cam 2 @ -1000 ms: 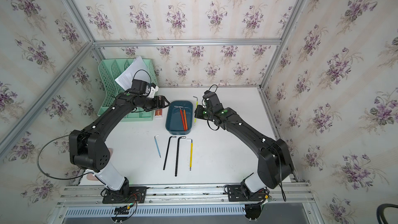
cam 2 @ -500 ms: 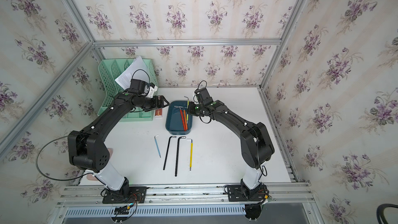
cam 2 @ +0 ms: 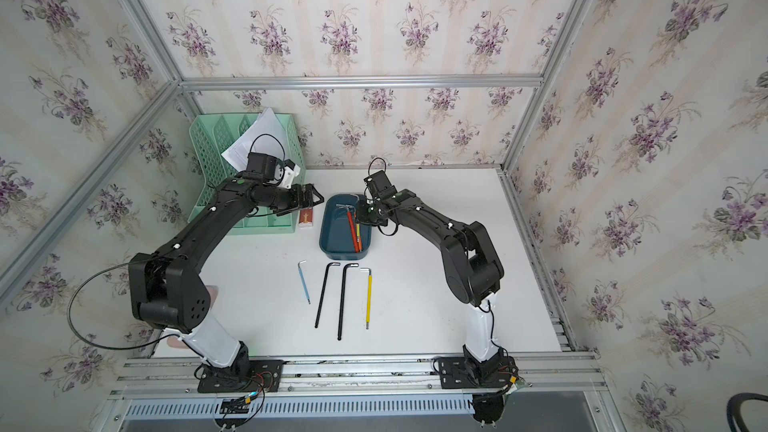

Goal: Put the hex key on the desktop into the storage box
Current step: Place the Allen key in the storage box.

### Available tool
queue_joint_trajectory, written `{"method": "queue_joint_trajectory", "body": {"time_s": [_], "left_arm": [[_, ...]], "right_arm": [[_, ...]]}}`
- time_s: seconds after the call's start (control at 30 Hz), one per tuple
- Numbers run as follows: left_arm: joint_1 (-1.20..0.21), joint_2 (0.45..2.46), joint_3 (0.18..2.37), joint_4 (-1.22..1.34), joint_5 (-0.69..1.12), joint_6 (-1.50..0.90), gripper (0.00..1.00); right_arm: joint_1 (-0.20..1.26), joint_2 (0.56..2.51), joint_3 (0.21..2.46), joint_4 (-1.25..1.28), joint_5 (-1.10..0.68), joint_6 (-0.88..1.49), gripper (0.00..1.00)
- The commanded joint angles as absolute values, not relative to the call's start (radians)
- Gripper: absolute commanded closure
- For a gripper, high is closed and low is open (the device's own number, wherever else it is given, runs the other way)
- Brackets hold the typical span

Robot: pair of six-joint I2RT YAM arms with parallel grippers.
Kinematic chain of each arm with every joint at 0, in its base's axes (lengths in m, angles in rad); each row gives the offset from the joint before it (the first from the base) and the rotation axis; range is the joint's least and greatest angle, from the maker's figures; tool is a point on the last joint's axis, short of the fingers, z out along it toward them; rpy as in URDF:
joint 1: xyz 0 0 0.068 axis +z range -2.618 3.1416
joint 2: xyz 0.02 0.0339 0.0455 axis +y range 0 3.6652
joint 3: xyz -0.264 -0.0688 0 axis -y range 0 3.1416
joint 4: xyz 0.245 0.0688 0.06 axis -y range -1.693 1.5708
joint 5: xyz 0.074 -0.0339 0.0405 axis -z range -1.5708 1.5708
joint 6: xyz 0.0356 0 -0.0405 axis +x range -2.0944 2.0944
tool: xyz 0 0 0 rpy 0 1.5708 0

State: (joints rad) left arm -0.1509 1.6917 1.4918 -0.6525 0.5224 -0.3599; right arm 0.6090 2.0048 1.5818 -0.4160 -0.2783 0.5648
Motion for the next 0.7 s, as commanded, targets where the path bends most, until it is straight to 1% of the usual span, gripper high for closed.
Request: {"method": "queue_joint_trajectory", "body": {"time_s": [0.0, 0.2, 0.37, 0.43, 0.57, 0.67], "left_arm": [[-0.152, 1.673, 1.49, -0.626, 0.54, -0.36, 0.01], [-0.152, 1.65, 1.473, -0.602, 0.553, -0.359, 0.01], [-0.152, 1.652, 1.474, -0.604, 0.553, -0.359, 0.01], [-0.152, 1.654, 1.473, -0.605, 0.544, -0.36, 0.01], [-0.151, 1.659, 1.475, -0.609, 0.536, -0.365, 0.01], [-0.152, 1.665, 1.476, -0.608, 0.54, -0.365, 0.01]], "right_arm": [[0.611, 2.025, 1.612, -0.432, -0.281, 0.531, 1.0], [0.612, 2.056, 1.665, -0.485, -0.224, 0.502, 1.0], [0.613, 2.088, 1.673, -0.501, -0.225, 0.488, 1.0], [0.615, 2.099, 1.678, -0.509, -0.225, 0.48, 0.96], [0.616, 2.11, 1.683, -0.511, -0.238, 0.477, 0.8], [0.615, 2.108, 1.688, -0.511, -0.232, 0.473, 0.74]]}}
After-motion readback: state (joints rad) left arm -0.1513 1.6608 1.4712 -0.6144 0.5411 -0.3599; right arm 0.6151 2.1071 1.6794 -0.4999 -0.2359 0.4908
